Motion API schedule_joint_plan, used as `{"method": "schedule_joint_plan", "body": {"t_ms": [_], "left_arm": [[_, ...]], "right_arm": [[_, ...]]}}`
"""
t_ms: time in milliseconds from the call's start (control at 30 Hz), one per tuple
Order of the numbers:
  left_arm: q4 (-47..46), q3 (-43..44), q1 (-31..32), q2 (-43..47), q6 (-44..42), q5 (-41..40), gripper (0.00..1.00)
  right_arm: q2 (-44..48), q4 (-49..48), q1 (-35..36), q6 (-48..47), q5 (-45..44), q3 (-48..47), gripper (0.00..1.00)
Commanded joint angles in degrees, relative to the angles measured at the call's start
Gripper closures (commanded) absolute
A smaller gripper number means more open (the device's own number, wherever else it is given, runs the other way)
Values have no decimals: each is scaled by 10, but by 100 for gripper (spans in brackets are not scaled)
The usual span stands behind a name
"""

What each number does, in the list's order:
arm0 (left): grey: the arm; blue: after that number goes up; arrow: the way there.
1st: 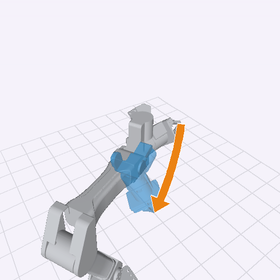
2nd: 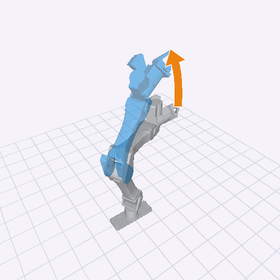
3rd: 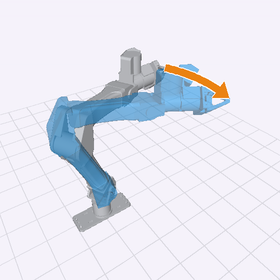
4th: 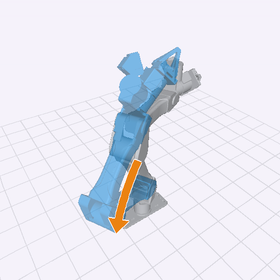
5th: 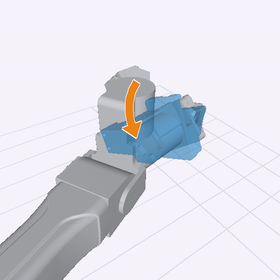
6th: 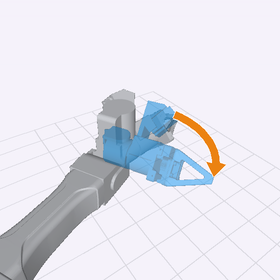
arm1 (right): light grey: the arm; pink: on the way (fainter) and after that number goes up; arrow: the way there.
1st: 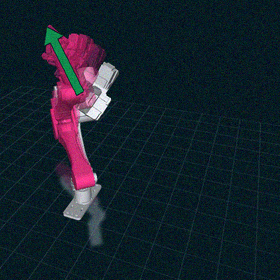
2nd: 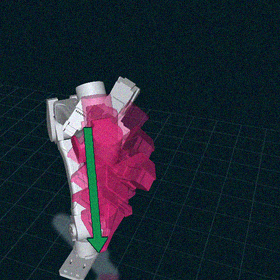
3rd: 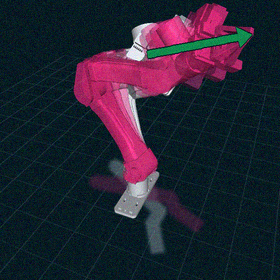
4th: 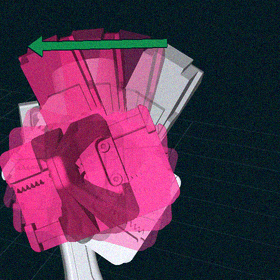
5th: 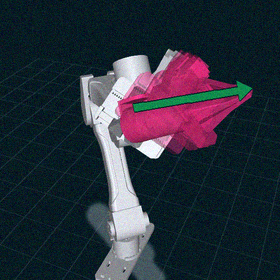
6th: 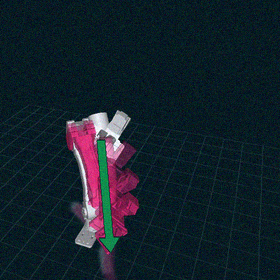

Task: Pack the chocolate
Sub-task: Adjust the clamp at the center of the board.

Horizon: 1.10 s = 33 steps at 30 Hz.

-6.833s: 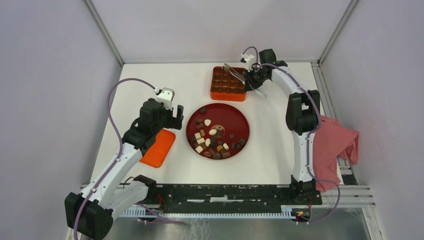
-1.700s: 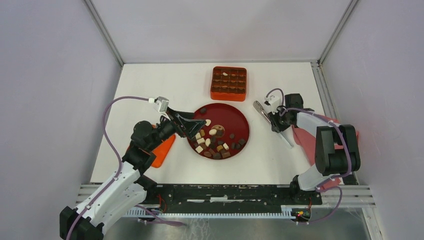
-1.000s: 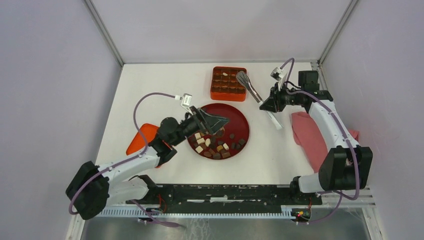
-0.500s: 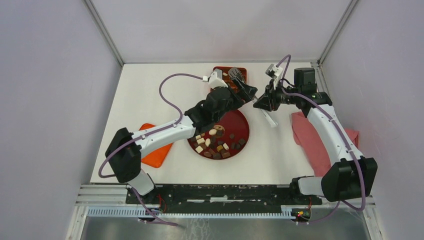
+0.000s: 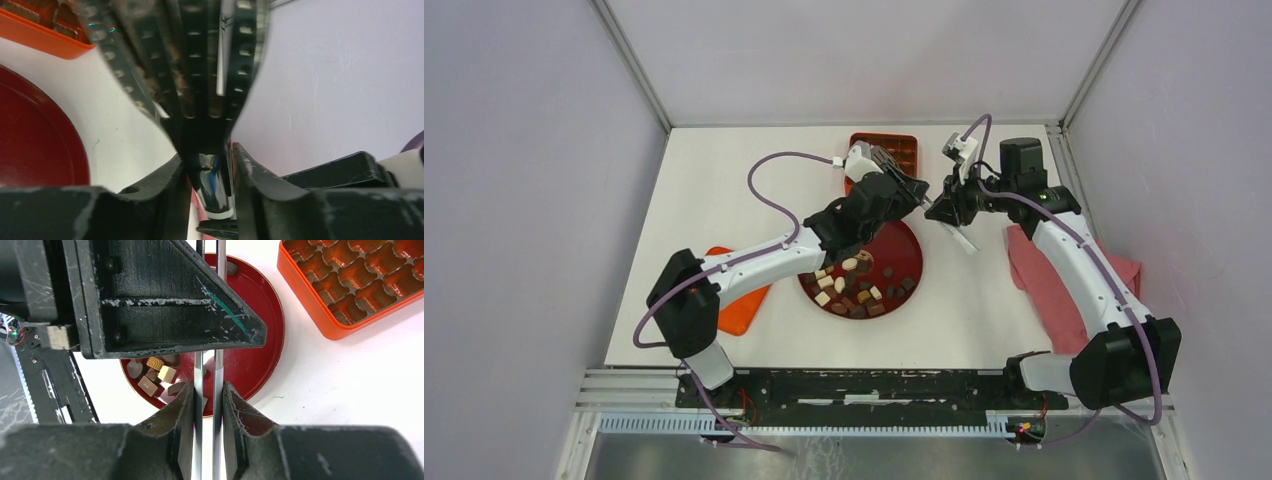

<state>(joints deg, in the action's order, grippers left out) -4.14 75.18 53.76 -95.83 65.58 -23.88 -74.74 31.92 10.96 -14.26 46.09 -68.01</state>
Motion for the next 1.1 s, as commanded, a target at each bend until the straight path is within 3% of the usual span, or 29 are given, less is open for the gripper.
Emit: {"method": "schedule_joint_plan", "body": {"t_ms": [0, 133, 267, 400, 667, 867, 1067], "left_arm": [[-8, 24, 1, -7, 46, -26, 67], [-10, 16, 0, 2, 89, -15, 82], [-34, -7, 0, 17, 138, -3, 84], [-51, -10, 0, 19, 160, 11, 84], [-60, -9, 0, 12, 170, 30, 84], [-60, -12, 0, 12, 165, 27, 80], [-61, -21, 0, 17, 170, 28, 47]], "right_arm": [[23, -18, 9, -13, -16, 1, 78], [31, -29, 12, -14, -21, 13, 72], [33, -54, 13, -2, -15, 38, 48], [35, -87, 25, 20, -11, 69, 43], [28, -80, 32, 17, -40, 61, 48], [27, -76, 33, 18, -38, 56, 65], [30, -78, 32, 24, -27, 53, 76]]}}
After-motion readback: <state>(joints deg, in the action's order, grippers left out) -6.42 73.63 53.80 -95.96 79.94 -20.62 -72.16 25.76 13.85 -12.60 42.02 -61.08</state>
